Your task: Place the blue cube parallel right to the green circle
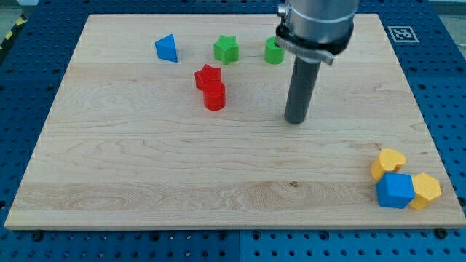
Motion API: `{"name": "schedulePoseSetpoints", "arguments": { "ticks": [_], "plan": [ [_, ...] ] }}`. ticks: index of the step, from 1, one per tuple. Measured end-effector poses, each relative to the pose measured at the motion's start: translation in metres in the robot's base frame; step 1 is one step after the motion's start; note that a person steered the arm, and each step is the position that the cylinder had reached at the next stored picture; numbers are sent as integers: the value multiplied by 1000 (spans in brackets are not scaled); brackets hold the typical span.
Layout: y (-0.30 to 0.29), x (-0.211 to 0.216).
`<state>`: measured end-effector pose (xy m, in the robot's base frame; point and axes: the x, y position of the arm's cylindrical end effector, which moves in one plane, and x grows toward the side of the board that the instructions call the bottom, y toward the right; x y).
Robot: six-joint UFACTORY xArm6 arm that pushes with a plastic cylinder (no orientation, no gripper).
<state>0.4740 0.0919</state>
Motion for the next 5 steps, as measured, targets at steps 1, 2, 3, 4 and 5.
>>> {"name": "schedulePoseSetpoints", "arguments": {
  "ticks": [1,2,3,4,5],
  "plan": [
    [0,47],
    [7,90],
    [31,135],
    [47,145],
    [110,144]
  ]
}}
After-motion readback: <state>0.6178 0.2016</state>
